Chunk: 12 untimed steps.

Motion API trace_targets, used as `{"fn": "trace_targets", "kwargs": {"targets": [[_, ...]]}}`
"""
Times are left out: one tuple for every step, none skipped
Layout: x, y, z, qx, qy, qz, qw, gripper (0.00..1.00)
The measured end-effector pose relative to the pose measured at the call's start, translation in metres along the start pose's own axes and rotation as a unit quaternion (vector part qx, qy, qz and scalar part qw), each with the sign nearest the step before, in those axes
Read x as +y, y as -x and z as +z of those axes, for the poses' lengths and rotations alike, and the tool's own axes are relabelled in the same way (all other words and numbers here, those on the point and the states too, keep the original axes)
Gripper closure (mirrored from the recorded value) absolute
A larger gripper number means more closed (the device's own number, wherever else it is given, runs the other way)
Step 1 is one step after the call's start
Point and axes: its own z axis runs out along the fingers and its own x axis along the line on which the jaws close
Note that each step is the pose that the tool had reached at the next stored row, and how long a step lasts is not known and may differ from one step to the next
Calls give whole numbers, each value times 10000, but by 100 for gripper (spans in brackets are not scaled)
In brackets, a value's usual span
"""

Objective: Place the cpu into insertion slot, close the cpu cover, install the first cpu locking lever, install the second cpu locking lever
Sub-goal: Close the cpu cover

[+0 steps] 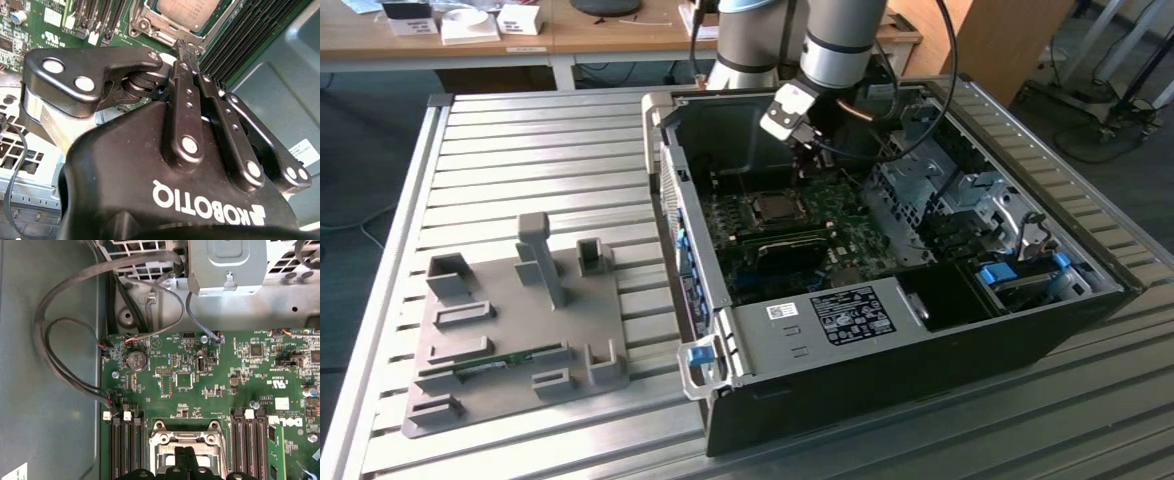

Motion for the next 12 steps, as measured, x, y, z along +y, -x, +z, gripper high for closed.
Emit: {"fn": "trace_targets", "kwargs": {"targets": [[0,0,1,-2,-38,1,10000,89],[-1,0,0,-3,-46,2,10000,89],[-1,1,0,-3,-48,2,10000,89],[-1,1,0,-4,-50,2,10000,89],[0,0,0,-3,-52,2,10000,89],[0,0,0,-3,-54,2,10000,89],[0,0,1,-3,-55,2,10000,89],[-1,0,2,-2,-55,2,10000,89],[-5,0,5,-1,-55,2,10000,89],[-15,1,7,-2,-55,2,10000,89],[-35,2,7,-3,-55,2,10000,89],[-55,3,9,-3,-56,2,10000,89]]}}
